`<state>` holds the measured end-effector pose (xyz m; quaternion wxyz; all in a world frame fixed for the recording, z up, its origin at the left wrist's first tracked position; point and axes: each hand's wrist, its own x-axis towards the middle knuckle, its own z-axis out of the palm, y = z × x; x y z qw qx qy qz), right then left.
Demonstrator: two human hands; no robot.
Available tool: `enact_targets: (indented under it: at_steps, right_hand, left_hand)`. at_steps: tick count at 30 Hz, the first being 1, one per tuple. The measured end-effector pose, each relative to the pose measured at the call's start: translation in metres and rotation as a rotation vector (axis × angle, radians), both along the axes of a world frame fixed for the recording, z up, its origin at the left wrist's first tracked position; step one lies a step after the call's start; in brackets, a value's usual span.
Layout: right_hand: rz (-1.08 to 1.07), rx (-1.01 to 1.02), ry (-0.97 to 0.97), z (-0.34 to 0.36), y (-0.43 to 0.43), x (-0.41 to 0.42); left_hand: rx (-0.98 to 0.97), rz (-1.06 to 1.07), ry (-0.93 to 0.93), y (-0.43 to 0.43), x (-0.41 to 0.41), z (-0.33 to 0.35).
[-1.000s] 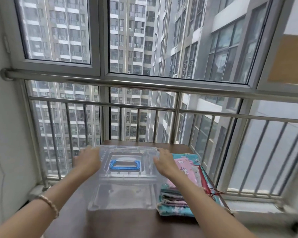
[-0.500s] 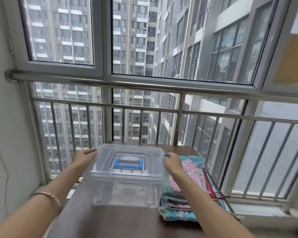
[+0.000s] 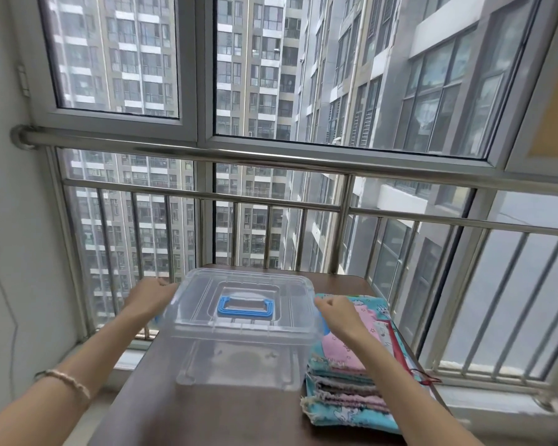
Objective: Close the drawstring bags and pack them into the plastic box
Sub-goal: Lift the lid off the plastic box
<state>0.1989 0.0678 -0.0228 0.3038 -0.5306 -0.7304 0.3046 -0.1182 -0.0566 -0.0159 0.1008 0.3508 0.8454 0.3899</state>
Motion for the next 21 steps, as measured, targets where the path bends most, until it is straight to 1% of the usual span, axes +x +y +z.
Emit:
enact_targets:
  at_steps: [3, 5, 7, 11, 16, 18, 20, 21]
  right_hand:
    - [0.038, -0.074, 0.011, 0.009, -0.004, 0.0]
    - [0.049, -0.132, 0.092, 0.017, -0.009, 0.0]
    - [0.044, -0.14, 0.173, 0.024, -0.01, 0.0]
    - [0.081, -0.078, 0.323, 0.045, -0.004, -0.001]
    - [0.054, -0.003, 0.48, 0.074, 0.012, -0.007]
    - [0.084, 0.023, 0.552, 0.09, 0.018, -0.012]
    - [0.13, -0.064, 0.726, 0.103, 0.026, -0.02]
    - [0.148, -0.143, 0.832, 0.107, 0.033, -0.025]
  left_hand:
    - [-0.017, 0.003, 0.04, 0.001, 0.005, 0.006]
    - [0.017, 0.017, 0.035, 0.001, 0.009, 0.012]
    - [0.085, -0.015, 0.002, 0.001, 0.009, 0.018]
    - [0.266, -0.067, -0.178, -0.001, 0.006, 0.038]
    - [0.507, -0.144, -0.193, -0.008, 0.017, 0.083]
    - [0.59, -0.215, -0.266, -0.008, 0.024, 0.101]
    - [0.661, -0.268, -0.421, -0.003, 0.025, 0.113]
    - [0.686, -0.282, -0.502, 0.003, 0.02, 0.117]
